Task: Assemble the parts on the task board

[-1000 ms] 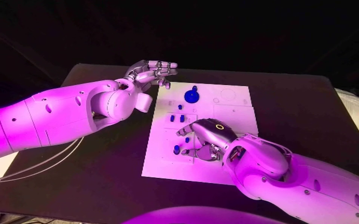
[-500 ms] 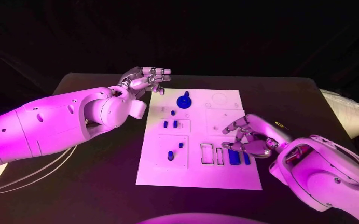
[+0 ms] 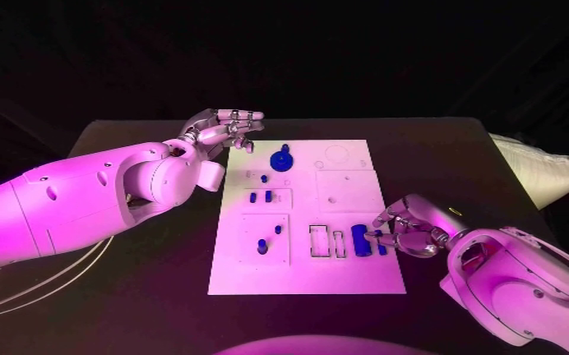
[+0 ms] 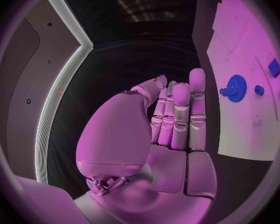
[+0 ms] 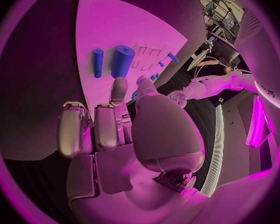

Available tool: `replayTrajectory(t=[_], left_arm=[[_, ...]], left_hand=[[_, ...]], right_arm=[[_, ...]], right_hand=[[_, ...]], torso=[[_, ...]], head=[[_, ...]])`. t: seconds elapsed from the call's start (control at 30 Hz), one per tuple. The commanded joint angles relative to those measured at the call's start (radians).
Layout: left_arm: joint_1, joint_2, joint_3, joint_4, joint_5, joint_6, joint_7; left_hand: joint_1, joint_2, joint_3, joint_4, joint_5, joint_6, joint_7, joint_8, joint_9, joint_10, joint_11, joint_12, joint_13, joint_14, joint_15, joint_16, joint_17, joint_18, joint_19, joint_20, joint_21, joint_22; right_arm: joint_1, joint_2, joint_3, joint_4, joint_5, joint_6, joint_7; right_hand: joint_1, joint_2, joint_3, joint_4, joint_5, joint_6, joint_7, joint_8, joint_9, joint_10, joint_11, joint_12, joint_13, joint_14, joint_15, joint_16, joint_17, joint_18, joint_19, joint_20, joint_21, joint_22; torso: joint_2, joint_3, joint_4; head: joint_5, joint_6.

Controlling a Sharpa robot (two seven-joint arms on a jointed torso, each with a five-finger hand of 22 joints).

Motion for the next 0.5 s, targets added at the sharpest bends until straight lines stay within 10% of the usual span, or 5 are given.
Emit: replayTrajectory(t=[0.03, 0.5], left_arm=[[-0.001, 0.0, 0.001, 0.003, 0.003, 0.022, 0.006], [-0.006, 0.001, 0.0, 0.002, 0.003, 0.027, 0.009]], left_hand=[[-0.006, 0.005, -0.008, 0.001, 0.0, -0.005, 0.002, 0.004, -0.002, -0.009, 0.002, 0.005, 0.001, -0.007, 0.001, -0.003, -0.003, 0.02, -0.006, 0.003, -0.006, -0.002], [-0.016, 0.009, -0.017, 0.01, 0.0, -0.008, 0.003, 0.006, -0.002, -0.014, 0.003, 0.009, 0.002, -0.009, 0.002, -0.002, -0.006, 0.02, -0.006, 0.005, -0.011, -0.006]], right_arm=[[-0.008, 0.014, 0.0, -0.012, -0.025, 0.022, -0.058], [-0.033, 0.08, 0.0, -0.064, -0.088, 0.046, -0.068]], right_hand=[[-0.011, 0.004, -0.015, -0.001, -0.008, 0.004, -0.006, 0.01, 0.005, 0.001, -0.003, 0.028, 0.045, 0.041, -0.004, 0.008, 0.007, -0.011, 0.008, 0.0, 0.007, 0.003], [-0.001, 0.021, -0.033, -0.002, -0.009, 0.01, -0.009, 0.027, 0.017, -0.001, -0.006, 0.065, 0.115, 0.044, -0.006, 0.024, 0.03, -0.014, 0.014, -0.001, 0.015, 0.017]], torso=[[0.001, -0.001, 0.0005], [0.001, -0.0001, 0.0016]], head=[[-0.003, -0.004], [0.003, -0.015]])
